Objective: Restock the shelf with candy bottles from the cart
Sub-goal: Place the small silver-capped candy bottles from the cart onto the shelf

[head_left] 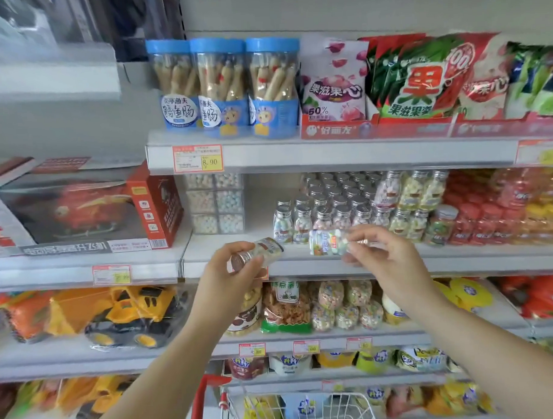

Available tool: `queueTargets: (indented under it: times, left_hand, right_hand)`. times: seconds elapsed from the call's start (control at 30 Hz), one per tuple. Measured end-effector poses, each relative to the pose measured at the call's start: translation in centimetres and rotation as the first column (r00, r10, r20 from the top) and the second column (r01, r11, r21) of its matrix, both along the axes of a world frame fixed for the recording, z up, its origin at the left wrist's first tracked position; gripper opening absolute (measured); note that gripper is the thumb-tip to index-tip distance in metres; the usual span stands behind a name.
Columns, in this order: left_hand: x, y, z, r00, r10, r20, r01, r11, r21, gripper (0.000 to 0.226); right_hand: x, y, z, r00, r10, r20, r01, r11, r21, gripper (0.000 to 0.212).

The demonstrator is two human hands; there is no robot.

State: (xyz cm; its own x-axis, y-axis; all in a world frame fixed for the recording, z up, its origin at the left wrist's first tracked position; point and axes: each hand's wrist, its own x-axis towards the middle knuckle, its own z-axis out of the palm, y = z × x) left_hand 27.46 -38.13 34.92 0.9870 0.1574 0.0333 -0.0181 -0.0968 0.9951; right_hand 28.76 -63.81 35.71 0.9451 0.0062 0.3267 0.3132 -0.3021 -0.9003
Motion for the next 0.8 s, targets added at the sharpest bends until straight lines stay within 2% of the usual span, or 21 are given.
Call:
queueTargets:
  times: [0.07,0.13,0.23,0.37,0.47,0.57,0.63,0.7,0.8]
  left_hand:
    - [1.3,-0.3,-0.2,0.996,0.084,0.043,-0.083,0.996,-0.031,0.013]
    - [3.1,-0.3,-0.4,0.983,0.160,0.092,-0.157,0.987,-0.037,0.013]
    - [5.9,-0.2,-0.9,0.958,0.217,0.185,-0.235,0.969,0.080,0.011]
    - [9.4,-0.2,-1.8,0.906,0.182,0.383,-0.296,0.918,0.264,0.013]
    - [11.8,-0.4,-2.6,0.858,0.118,0.501,-0.333,0.869,0.367,0.014]
    - [13.4,-0.5,-3.1,0.807,0.062,0.587,-0.374,0.823,0.428,0.017]
    - [14.0,-0.4,-2.9,0.792,0.016,0.610,-0.387,0.787,0.481,0.021]
    - [14.3,-0.4,-2.4,0.817,-0.026,0.576,-0.376,0.734,0.566,0.024]
    - [15.0,-0.6,-1.2,0.866,-0.057,0.497,-0.369,0.599,0.711,0.025]
  right_hand:
    - [2.2,0.7,0.9,0.997,-0.081,-0.010,0.082,0.994,0.074,0.013]
    - [4.9,1.6,1.4,0.990,-0.142,0.015,0.141,0.988,0.065,0.018]
    - [9.2,2.7,1.7,0.973,-0.214,0.086,0.214,0.977,-0.001,0.015]
    - [15.2,3.6,1.8,0.947,-0.248,0.205,0.296,0.920,-0.256,0.010]
    - [19.2,4.2,2.3,0.933,-0.242,0.265,0.337,0.845,-0.416,0.021]
    - [22.3,4.7,2.6,0.939,-0.175,0.297,0.310,0.808,-0.501,0.023]
    - [23.8,4.7,2.8,0.959,-0.094,0.267,0.231,0.803,-0.549,0.030]
    - [24.7,4.7,3.0,0.978,-0.015,0.207,0.148,0.751,-0.644,0.037]
    - [25.5,4.9,3.2,0.991,0.059,0.118,0.048,0.671,-0.740,0.038]
